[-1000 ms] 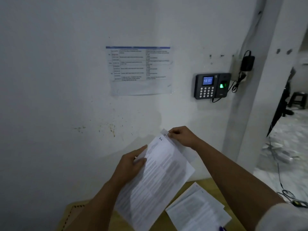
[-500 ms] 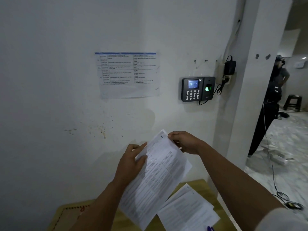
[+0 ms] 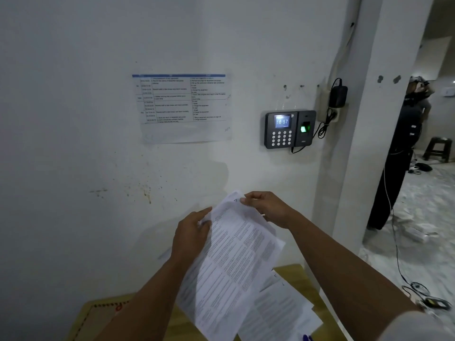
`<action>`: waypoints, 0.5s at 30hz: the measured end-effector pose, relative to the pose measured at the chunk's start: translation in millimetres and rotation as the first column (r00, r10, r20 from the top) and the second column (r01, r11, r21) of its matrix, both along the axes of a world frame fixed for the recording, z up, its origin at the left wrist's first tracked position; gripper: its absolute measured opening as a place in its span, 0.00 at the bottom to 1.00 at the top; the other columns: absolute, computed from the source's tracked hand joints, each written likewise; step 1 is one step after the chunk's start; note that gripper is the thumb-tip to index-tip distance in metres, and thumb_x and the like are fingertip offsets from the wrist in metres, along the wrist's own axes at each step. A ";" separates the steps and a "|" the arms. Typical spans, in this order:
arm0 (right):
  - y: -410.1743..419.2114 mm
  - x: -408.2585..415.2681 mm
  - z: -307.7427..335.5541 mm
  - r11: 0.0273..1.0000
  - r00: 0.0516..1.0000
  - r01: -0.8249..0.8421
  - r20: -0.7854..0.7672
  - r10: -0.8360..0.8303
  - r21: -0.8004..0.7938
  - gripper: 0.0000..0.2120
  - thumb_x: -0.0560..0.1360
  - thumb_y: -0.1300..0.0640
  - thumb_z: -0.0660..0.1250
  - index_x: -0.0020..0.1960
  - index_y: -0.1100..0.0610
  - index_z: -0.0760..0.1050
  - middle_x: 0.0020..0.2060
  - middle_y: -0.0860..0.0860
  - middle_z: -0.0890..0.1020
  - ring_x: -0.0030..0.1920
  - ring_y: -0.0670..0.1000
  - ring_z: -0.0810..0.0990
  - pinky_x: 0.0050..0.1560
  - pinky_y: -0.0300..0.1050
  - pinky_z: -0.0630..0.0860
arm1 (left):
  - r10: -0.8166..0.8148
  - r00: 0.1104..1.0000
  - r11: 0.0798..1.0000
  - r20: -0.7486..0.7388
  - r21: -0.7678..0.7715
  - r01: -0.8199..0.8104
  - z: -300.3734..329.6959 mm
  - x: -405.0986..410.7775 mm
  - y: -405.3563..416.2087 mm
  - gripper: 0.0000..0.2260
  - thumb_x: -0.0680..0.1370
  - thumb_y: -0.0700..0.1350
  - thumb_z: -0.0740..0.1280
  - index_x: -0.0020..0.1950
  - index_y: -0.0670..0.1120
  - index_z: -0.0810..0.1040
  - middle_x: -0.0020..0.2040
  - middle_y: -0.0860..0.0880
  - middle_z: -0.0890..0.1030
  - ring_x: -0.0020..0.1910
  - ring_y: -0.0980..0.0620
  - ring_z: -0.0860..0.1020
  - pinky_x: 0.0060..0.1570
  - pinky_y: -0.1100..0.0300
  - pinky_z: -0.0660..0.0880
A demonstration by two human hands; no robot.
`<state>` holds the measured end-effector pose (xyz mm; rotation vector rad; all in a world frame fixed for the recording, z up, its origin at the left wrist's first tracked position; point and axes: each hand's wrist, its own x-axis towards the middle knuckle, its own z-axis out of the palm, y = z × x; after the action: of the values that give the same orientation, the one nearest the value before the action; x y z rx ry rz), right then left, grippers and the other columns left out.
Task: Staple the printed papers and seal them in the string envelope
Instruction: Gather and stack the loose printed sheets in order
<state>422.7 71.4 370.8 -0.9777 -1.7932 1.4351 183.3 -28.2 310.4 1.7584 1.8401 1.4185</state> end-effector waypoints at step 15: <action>10.5 -19.4 -11.4 0.966 0.989 0.148 -0.035 -0.143 0.212 0.07 0.75 0.62 0.74 0.53 0.61 0.84 0.47 0.59 0.87 0.48 0.56 0.87 0.56 0.54 0.82 | 0.076 0.992 0.996 0.102 -0.063 -0.069 2.2 -4.8 15.5 0.12 0.82 0.44 0.68 0.64 0.50 0.83 0.55 0.52 0.86 0.49 0.54 0.84 0.57 0.55 0.80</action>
<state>403.2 81.8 359.4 -0.9577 -1.7794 1.1319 178.4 -12.7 312.5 1.5735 1.8887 1.4374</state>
